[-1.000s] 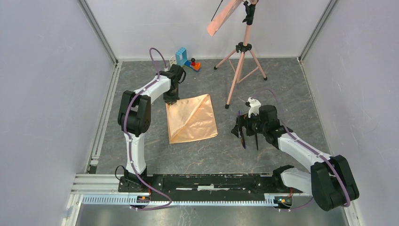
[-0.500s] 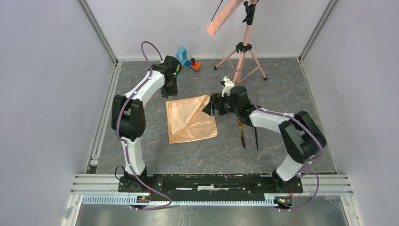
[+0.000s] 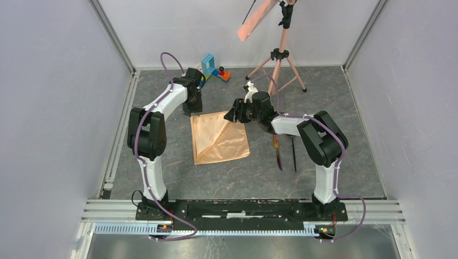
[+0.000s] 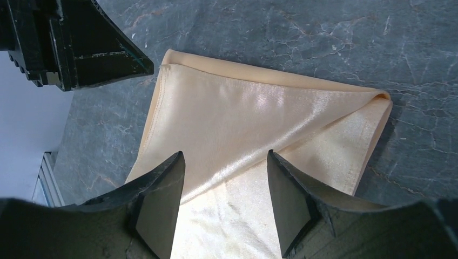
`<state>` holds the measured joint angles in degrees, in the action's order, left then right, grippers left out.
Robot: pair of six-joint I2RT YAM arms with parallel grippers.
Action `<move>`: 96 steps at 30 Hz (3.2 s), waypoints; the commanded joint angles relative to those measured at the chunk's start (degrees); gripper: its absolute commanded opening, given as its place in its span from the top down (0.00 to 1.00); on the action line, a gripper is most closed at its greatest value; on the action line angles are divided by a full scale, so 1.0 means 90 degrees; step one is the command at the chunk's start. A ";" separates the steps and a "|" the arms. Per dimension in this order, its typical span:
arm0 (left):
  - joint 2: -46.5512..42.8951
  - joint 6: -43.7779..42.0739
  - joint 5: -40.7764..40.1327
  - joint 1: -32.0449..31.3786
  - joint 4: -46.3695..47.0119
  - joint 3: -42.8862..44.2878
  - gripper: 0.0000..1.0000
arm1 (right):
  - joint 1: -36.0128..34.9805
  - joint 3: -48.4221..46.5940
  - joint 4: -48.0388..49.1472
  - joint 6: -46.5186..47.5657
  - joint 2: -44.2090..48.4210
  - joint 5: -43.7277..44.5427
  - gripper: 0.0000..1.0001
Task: Fold the napkin into a case and place the utensils inside
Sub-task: Fold the top corner of the square-folded napkin at the center of the board, then smooth out the upper triangle-folded napkin at the center of the board.
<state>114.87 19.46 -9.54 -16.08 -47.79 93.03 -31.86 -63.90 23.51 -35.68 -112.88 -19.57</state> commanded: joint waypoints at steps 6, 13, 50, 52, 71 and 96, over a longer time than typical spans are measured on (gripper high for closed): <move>0.0483 -0.0317 0.0012 0.0077 0.0195 0.0246 0.57 | -0.0045 -0.0461 0.0248 0.0223 -0.0123 -0.0160 0.34; 0.0591 -0.0297 0.0014 0.0097 0.0237 0.0287 0.67 | -0.0044 -0.0602 0.0184 0.0320 -0.0187 -0.0213 0.27; 0.0640 -0.0346 -0.0171 0.0263 0.0101 0.0257 0.89 | -0.0064 -0.1584 0.0103 0.0294 -0.1405 -0.0261 0.24; 0.0618 -0.0329 -0.0190 0.0263 0.0068 0.0273 0.85 | -0.0064 -0.1522 0.0150 0.0299 -0.1442 -0.0240 0.24; -0.2977 0.2745 0.4191 0.0253 0.4203 -0.4449 0.84 | -0.0063 -0.1475 0.0376 0.0154 -0.1609 -0.0432 0.24; -0.4042 0.2458 0.2789 0.0263 0.3433 -0.6500 0.89 | -0.0075 -0.1633 0.0221 0.0317 -0.1749 -0.0484 0.24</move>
<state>82.11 40.34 18.87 -13.96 -15.07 36.01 -32.51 -76.05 25.61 -34.06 -126.72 -22.26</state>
